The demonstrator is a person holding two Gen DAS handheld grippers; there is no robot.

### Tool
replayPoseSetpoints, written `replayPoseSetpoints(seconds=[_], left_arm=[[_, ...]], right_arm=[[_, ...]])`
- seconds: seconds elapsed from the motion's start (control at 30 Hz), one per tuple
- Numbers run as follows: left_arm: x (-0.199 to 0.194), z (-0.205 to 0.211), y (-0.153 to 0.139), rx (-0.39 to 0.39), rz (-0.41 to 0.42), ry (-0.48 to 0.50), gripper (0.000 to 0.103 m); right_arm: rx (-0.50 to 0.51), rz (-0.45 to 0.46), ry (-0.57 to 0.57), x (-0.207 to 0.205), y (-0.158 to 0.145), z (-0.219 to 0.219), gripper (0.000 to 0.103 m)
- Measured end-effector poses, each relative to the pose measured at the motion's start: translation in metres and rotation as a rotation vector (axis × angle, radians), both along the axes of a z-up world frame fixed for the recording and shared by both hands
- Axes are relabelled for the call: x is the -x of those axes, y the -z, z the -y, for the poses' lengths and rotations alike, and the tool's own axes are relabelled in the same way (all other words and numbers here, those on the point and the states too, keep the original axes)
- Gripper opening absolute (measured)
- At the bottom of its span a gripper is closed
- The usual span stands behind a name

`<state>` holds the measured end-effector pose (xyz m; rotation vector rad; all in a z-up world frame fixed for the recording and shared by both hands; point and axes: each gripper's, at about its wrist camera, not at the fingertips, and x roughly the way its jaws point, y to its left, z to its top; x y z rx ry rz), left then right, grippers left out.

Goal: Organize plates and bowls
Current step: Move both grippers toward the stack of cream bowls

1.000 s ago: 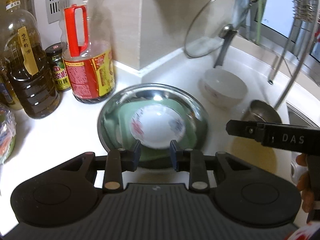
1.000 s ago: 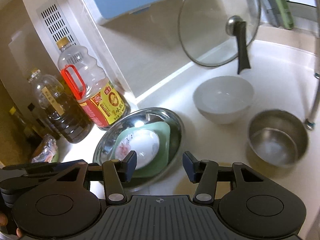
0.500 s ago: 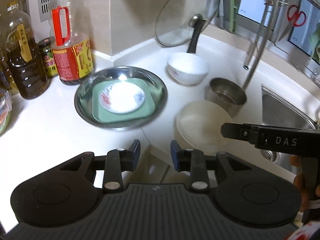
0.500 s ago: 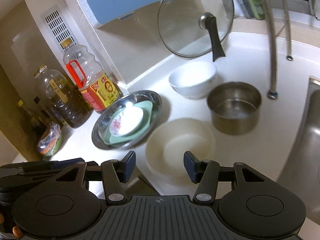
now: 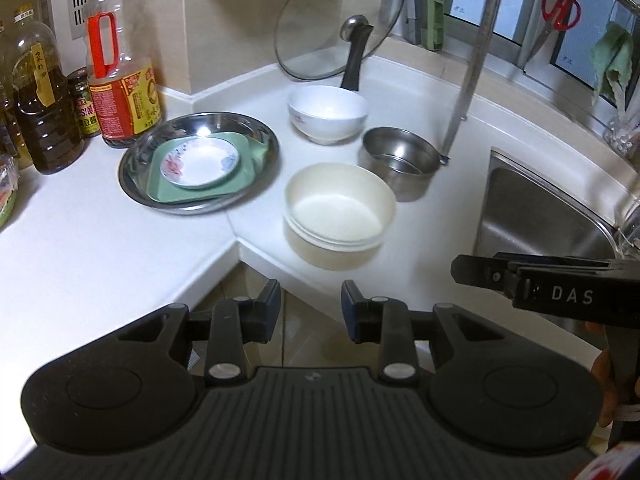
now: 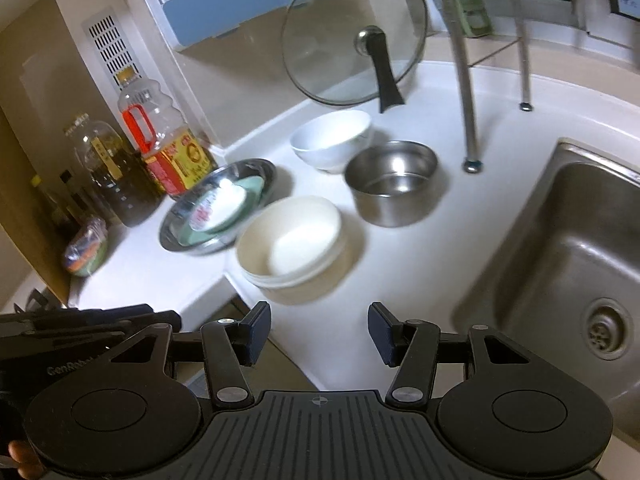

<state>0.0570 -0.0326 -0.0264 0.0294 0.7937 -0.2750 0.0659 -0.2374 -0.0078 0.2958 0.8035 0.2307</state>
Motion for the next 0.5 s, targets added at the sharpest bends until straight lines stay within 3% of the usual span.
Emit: replayPoseSetpoints(seconds=[0.5], left_arm=[[0.031,0.031,0.005,-0.007,-0.015,-0.040,0.029]], right_arm=[[0.058,-0.016,-0.018,0.032,0.005,0.037,0.058]])
